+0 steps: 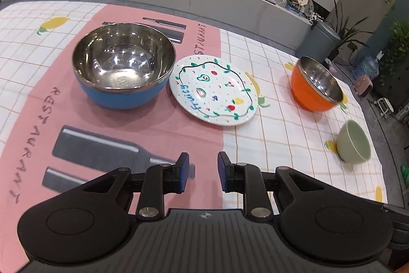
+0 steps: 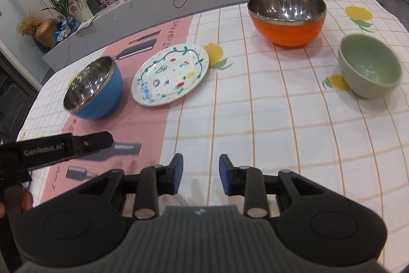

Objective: Organize plates and bowls

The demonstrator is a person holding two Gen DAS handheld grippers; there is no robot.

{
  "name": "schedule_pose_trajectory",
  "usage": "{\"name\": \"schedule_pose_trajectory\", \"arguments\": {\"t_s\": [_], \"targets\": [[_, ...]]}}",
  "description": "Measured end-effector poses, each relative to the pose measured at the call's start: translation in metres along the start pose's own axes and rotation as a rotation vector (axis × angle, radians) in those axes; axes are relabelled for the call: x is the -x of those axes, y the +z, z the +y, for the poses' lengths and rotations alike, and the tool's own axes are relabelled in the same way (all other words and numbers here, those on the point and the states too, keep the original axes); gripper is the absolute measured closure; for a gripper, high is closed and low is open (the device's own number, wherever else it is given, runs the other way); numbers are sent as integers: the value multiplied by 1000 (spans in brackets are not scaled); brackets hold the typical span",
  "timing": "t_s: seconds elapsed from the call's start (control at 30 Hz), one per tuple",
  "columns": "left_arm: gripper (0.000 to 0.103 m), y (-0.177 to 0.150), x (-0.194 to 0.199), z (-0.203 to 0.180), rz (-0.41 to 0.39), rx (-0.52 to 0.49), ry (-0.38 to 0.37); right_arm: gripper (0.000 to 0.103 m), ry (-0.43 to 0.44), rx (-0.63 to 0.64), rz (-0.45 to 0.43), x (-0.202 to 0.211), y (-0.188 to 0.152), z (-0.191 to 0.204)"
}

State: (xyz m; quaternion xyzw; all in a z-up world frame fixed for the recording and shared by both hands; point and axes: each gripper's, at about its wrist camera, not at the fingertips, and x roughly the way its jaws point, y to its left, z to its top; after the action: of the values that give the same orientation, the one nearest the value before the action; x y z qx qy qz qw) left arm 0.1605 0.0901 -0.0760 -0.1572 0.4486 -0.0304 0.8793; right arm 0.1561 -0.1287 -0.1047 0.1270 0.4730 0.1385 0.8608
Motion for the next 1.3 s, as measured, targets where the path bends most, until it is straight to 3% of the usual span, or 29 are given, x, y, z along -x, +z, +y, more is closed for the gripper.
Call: {"name": "schedule_pose_trajectory", "arguments": {"t_s": [0.33,0.57,0.77,0.87,0.93,1.03,1.13,1.3], "targets": [[55,27,-37,17,-11,144,-35,69,21,-70,11,-43,38,-6],[54,37,-63,27,6,203,-34,69,13,-127,6,-71,57,-15],[54,41,-75,29,-19,205,12,69,57,-158,-10,-91,73,-18],[58,45,-79,32,-33,213,17,70,63,-164,-13,-101,79,-20],[66,47,-81,33,-39,212,23,71,82,-176,-23,-106,82,-23],[85,48,-84,33,-42,212,27,88,86,-182,-22,-111,86,-22],[85,47,-84,29,-50,186,41,95,116,-210,-21,-116,86,-25],[88,46,-80,23,-29,163,50,97,107,-183,-32,-113,83,-21]]}}
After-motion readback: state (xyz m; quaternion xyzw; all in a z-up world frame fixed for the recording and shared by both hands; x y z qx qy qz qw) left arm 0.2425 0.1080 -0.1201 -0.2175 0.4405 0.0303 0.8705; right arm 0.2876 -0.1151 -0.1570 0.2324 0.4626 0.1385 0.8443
